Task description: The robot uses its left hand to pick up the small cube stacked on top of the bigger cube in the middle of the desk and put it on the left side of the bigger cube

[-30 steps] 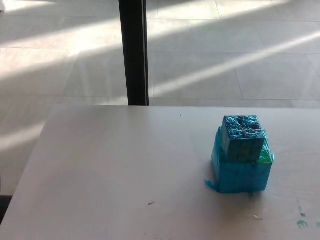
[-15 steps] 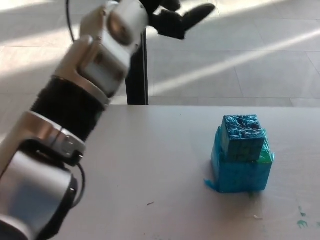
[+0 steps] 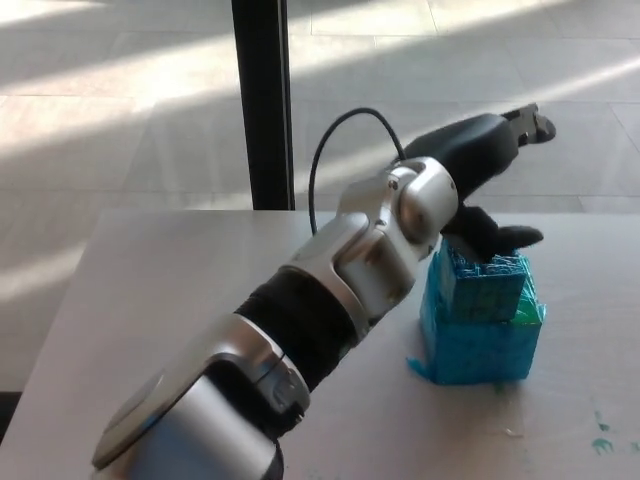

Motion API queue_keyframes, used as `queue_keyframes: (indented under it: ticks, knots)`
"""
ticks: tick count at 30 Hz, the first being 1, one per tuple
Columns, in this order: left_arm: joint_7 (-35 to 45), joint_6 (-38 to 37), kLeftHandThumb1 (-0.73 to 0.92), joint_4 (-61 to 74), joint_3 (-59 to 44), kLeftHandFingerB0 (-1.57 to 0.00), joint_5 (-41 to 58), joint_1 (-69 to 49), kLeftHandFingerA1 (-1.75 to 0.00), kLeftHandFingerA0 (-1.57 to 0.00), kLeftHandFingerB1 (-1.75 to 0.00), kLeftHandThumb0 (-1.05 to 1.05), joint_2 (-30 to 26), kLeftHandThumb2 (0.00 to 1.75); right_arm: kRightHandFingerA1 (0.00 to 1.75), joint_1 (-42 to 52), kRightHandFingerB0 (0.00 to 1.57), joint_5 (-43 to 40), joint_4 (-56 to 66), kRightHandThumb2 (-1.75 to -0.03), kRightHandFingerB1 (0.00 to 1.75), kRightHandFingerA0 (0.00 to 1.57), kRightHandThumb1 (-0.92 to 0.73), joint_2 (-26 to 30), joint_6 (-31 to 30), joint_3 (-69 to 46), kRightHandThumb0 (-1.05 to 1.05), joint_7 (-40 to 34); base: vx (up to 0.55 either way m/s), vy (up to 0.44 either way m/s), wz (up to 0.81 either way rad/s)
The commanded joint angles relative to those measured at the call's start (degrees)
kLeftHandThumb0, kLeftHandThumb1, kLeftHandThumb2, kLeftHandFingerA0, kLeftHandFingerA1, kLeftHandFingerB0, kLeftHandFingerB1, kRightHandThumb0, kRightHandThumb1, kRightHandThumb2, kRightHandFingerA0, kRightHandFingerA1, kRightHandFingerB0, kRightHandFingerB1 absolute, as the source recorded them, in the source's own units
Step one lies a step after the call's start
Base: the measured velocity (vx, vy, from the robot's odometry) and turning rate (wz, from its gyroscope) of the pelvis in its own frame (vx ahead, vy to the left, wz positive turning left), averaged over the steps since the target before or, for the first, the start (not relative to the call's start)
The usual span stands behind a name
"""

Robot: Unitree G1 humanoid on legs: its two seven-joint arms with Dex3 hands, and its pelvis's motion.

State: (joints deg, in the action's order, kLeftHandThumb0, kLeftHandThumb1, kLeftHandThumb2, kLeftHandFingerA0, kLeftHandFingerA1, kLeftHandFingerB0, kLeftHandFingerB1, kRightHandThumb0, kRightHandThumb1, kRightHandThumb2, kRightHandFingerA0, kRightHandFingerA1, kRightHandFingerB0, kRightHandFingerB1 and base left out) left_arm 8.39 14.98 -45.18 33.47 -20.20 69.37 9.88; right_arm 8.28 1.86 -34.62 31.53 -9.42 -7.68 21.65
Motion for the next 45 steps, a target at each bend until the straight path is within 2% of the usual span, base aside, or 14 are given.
queue_keyframes:
  ticks: [1, 7, 12, 15, 23, 25, 29, 30, 31, 33, 37, 39, 44, 45]
  knots:
    - [-1.3, -0.6, 0.64, -0.6, 2.0, 0.0, -4.8, -1.3, -0.56, -0.07, -0.33, -1.01, 0.2, 1.1, 0.56, 0.1, 0.57, -0.4, -0.4, -0.61, 0.41, 0.62, -0.69, 1.0, 1.8, -0.5, -0.43, 0.5, 0.0, 0.0, 0.0]
    - [2.1, 1.0, 0.61, -0.4, 7.5, -0.16, -9.6, -0.7, -0.26, -0.01, -0.07, -1.02, -1.1, 1.09, 0.54, -1.9, 0.55, 0.1, -4.5, -0.61, 0.41, 0.61, -0.71, 0.9, 3.4, -0.1, -0.4, 0.1, 0.0, 0.0, 0.0]
    - [6.7, 3.0, 0.55, -1.1, 9.6, -0.12, -10.9, 0.2, -0.29, -0.05, -0.02, -1.0, -1.4, 1.09, 0.52, 0.8, 0.56, 0.8, 4.1, -0.62, 0.39, 0.61, -0.71, 1.7, -1.9, 0.0, -0.44, -0.2, 0.0, 0.0, 0.0]
    - [8.9, 3.5, 0.5, -1.4, 9.9, -0.04, -11.0, 0.8, -0.38, 0.0, -0.19, -1.05, -1.2, 0.91, 0.53, 0.9, 0.55, 1.0, 3.0, -0.62, 0.4, 0.61, -0.71, 1.9, 0.6, 0.0, -0.43, -0.4, 0.0, 0.0, 0.0]
    - [17.4, 5.7, 0.52, -0.9, 11.7, -0.07, -12.1, 3.0, -0.59, -0.09, -0.03, -1.05, -1.1, 1.02, 0.56, -0.9, 0.57, 1.1, -0.9, -0.62, 0.41, 0.62, -0.73, 1.7, 3.2, 0.2, -0.39, -0.4, 0.0, 0.0, 0.0]
    - [19.6, 6.0, 0.5, -2.5, 12.2, -0.06, -12.2, 3.4, -0.68, -0.45, -0.04, -1.03, -0.7, 1.01, 0.56, -1.7, 0.55, 0.1, -1.7, -0.62, 0.4, 0.59, -0.73, 1.7, 2.6, -0.3, -0.38, 0.8, 0.0, 0.0, 0.0]
    - [19.5, 5.0, 0.46, -3.3, 11.8, -0.1, -12.0, 2.6, -0.7, -0.59, -0.26, -0.92, -0.6, 0.92, 0.55, -0.4, 0.55, 0.7, 3.1, -0.62, 0.4, 0.61, -0.73, 2.1, -0.5, 0.0, -0.37, 0.3, 0.0, 0.0, 0.0]
    - [18.1, 4.9, 0.6, -3.3, 11.5, -0.12, -12.1, 2.0, -0.65, -0.62, -0.33, -0.84, -0.4, 0.59, 0.58, -0.3, 0.55, 0.5, 3.2, -0.63, 0.4, 0.61, -0.73, 2.1, -0.4, -0.2, -0.37, 0.5, 0.0, 0.0, 0.0]
    - [17.6, 4.8, 0.6, -3.3, 11.3, -0.12, -12.2, 1.8, -0.65, -0.62, -0.33, -0.84, -0.3, 0.59, 0.58, -0.2, 0.55, 0.4, 3.5, -0.63, 0.4, 0.61, -0.73, 2.1, -0.5, -0.3, -0.37, 0.5, 0.0, 0.0, 0.0]
    - [8.9, 2.8, 0.67, -2.0, 7.5, -0.37, -10.5, -2.9, -1.17, -0.88, -0.43, -0.23, 0.3, 0.61, 0.57, -1.5, 0.6, 0.7, 1.5, -0.62, 0.4, 0.61, -0.73, 2.0, -1.0, 0.1, -0.37, 0.4, 0.0, 0.0, 0.0]
    - [3.4, -1.7, 0.66, -2.1, 6.2, -0.53, -11.8, -6.3, -1.04, -0.68, -0.51, -0.11, 0.2, 0.71, 0.59, -1.5, 0.59, 1.3, 1.2, -0.63, 0.4, 0.63, -0.74, 2.0, 0.4, 0.5, -0.36, 0.1, 0.0, 0.0, 0.0]
    - [3.2, -1.9, 0.5, -2.1, 7.3, -0.95, -13.2, -6.6, -1.24, -0.8, -0.76, -0.2, -0.1, 0.66, 0.59, -1.2, 0.59, 0.8, 2.4, -0.63, 0.4, 0.62, -0.75, 1.8, -1.0, 0.0, -0.34, -0.1, 0.0, 0.0, 0.0]
    - [1.0, -2.3, 0.65, -4.2, 7.2, -0.75, -14.2, -7.6, -1.45, -0.72, -0.98, -0.17, 0.3, 0.8, 0.57, -0.9, 0.59, 1.2, 3.5, -0.62, 0.4, 0.63, -0.77, 2.0, -1.3, 0.2, -0.32, 0.1, 0.0, 0.0, 0.0]
    - [1.0, -2.8, 0.64, -4.5, 7.4, -0.71, -14.5, -7.9, -1.3, -0.72, -0.86, -0.2, 0.0, 0.81, 0.58, -0.5, 0.6, 1.5, 4.3, -0.64, 0.39, 0.63, -0.77, 2.1, -1.6, 0.4, -0.33, -0.1, 0.0, 0.0, 0.0]
